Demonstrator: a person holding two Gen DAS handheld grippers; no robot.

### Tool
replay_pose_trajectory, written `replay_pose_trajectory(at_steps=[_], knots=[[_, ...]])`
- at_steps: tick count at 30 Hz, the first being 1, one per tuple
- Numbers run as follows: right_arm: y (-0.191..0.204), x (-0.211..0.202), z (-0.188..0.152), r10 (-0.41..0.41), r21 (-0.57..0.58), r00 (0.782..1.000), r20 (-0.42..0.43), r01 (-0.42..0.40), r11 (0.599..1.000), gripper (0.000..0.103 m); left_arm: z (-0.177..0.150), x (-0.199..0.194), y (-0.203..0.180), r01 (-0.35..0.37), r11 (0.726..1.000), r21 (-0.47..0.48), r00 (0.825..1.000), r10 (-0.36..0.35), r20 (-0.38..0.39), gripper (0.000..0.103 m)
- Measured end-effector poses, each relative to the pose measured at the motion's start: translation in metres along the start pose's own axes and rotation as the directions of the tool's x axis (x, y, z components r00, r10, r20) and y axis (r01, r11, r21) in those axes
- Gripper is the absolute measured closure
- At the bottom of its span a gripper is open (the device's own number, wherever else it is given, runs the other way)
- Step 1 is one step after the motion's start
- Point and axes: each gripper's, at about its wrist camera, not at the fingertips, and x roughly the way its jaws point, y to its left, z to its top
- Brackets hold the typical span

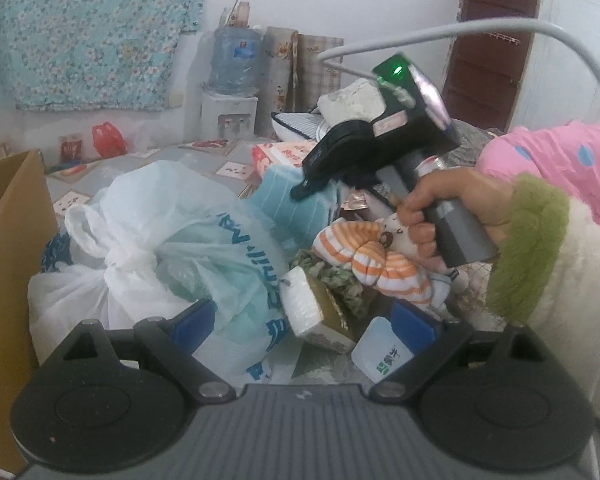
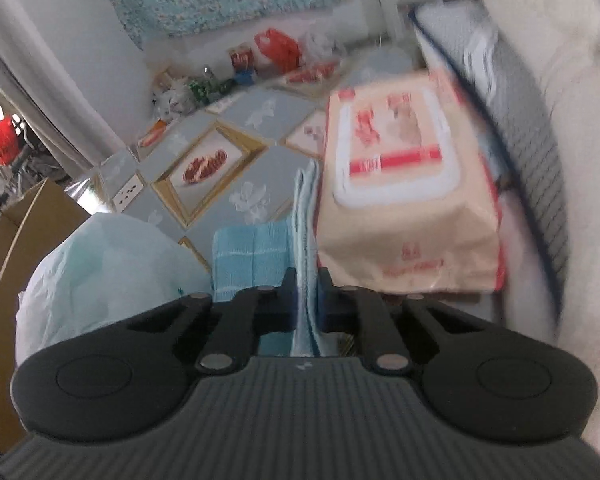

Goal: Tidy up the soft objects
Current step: 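Grasp the light-blue towel edge with the right gripper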

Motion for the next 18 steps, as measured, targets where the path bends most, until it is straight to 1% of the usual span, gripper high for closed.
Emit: replay_pose_trajectory(at_steps=[3, 6, 12, 15, 18], knots=[[0.014, -0.021, 0.003, -0.014, -0.064, 0.997, 0.074, 0.018, 0.998, 0.097, -0.003, -0.007, 0.001, 0.003, 1.0, -0.005, 1.0, -0.003, 0.004, 0.007], [0.033, -0.045, 0.005, -0.028, -0.135, 0.988, 0.152, 0.049, 0.99, 0.097, -0.007, -0.015, 0.001, 0.004, 1.0, 0.001, 1.0, -0.004, 0.008, 0.007], [0.052, -0.116, 0.005, 0.009, -0.179, 0.963, 0.27, 0.041, 0.983, 0.097, -0.016, -0.035, 0.001, 0.012, 1.0, -0.007, 1.0, -0.012, 0.007, 0.007], [0.057, -0.156, -0.002, 0.056, -0.181, 0.95, 0.308, 0.001, 0.983, 0.097, -0.023, -0.047, 0.003, 0.017, 1.0, -0.013, 1.0, -0.017, 0.007, 0.007], [0.06, -0.197, -0.017, 0.151, -0.167, 0.936, 0.317, -0.102, 0.981, 0.097, -0.029, -0.062, 0.007, 0.022, 0.999, -0.027, 1.0, -0.022, 0.009, 0.007]])
